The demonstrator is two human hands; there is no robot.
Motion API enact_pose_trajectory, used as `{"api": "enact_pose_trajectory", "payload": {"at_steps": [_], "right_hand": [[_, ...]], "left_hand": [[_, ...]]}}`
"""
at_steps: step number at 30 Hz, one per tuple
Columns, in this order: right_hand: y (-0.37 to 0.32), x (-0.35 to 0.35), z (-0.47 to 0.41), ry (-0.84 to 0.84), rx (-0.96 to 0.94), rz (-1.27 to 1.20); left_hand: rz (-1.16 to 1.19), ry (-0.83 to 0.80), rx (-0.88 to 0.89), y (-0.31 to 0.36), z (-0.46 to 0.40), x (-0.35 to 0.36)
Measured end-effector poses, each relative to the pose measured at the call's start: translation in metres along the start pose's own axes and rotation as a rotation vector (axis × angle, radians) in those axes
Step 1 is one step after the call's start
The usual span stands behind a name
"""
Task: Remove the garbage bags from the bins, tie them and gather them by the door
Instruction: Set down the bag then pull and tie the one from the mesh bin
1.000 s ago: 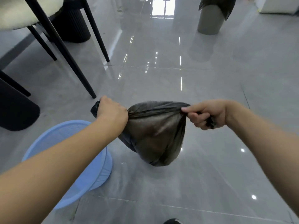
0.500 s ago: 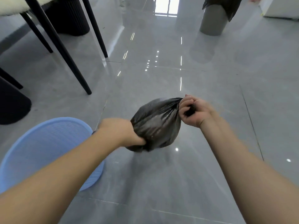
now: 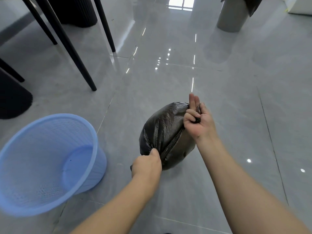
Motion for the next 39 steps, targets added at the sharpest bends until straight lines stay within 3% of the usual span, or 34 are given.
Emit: {"api": "enact_pose_trajectory", "payload": {"at_steps": [3, 6, 9, 12, 19, 24, 28, 35, 39], "right_hand": [[-0.004, 0.0, 0.001, 0.004, -0.02, 0.006], [-0.015, 0.005, 0.005, 0.01, -0.076, -0.076], [-0.022, 0.011, 0.007, -0.005, -0.12, -0.148], [-0.016, 0.017, 0.004, -0.033, -0.107, -0.139], [0.021, 0.024, 0.001, -0.021, 0.025, 0.204], [0.023, 0.023, 0.001, 0.029, -0.009, 0.38], [0.041, 0.031, 0.001, 0.039, -0.024, 0.661], [0.077, 0.047, 0.011, -0.102, 0.091, 0.999], [0.091, 0.046, 0.017, -0.063, 0.164, 1.22]], "left_hand": [[-0.163, -0.027, 0.047, -0.007, 0.004, -0.015], [-0.084, -0.022, -0.037, -0.026, 0.005, -0.039], [0.065, 0.066, -0.096, -0.046, 0.003, -0.06], [-0.094, 0.179, -0.008, -0.042, 0.01, -0.076], [-0.224, 0.627, 0.395, -0.023, 0.049, -0.115], [-0.335, 0.468, 0.491, -0.043, 0.047, -0.137], [-0.288, 0.52, 0.727, -0.035, 0.054, -0.149], [-0.193, 0.617, 0.751, -0.047, 0.048, -0.159], [-0.206, 0.742, 0.661, -0.062, 0.051, -0.162]]}}
Point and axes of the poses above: each hand's wrist, its own z-axis away from the middle knuckle, its own x-axis out of the palm, y = z × x, the point moved 7 cm from there along -z, towards the middle knuckle, and after that the axes turned 14 degrees about x, right-handed, at the moved point
